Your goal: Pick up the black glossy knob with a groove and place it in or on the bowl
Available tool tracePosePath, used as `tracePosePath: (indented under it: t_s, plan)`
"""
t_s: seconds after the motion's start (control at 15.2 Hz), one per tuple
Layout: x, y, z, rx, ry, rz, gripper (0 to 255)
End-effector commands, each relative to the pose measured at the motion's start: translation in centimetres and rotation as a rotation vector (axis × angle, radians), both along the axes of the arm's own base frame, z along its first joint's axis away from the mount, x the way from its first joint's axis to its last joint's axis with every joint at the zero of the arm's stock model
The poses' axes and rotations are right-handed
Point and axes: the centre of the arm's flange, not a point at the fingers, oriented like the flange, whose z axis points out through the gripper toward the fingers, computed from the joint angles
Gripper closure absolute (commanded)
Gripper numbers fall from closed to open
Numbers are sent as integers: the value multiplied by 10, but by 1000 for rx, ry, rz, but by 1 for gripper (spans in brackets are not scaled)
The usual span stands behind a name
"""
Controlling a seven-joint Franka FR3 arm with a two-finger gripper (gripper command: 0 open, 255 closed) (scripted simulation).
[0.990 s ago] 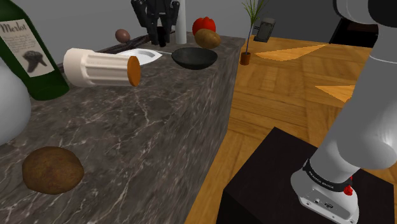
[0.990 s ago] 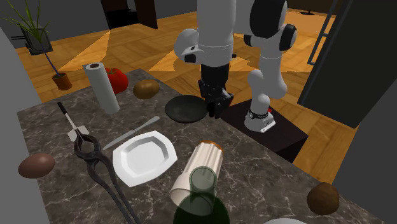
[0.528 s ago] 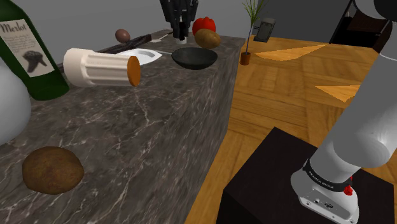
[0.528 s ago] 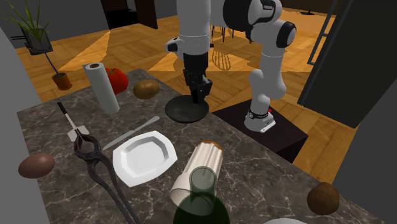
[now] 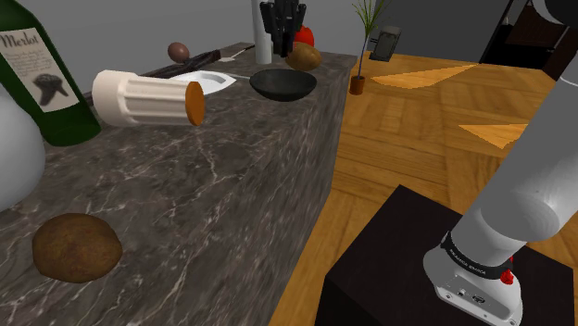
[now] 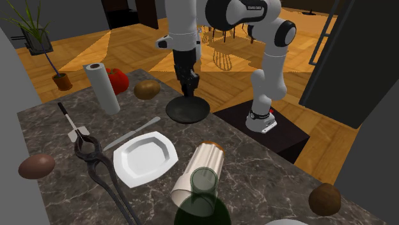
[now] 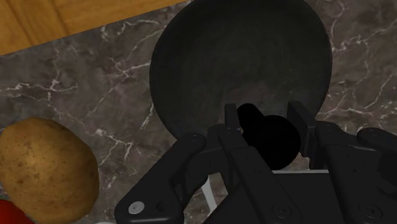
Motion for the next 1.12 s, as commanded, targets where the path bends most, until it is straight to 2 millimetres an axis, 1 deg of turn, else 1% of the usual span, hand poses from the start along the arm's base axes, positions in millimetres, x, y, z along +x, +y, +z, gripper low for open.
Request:
tracePosePath:
  t_s: [0.0, 0.46, 0.53, 1.06]
  plan:
    - [0, -1, -11, 0, 0, 0, 255]
    - [0, -1, -48, 0, 0, 0, 255]
    - [0, -1, -56, 0, 0, 0, 255]
    - [0, -1, -56, 0, 0, 0, 255]
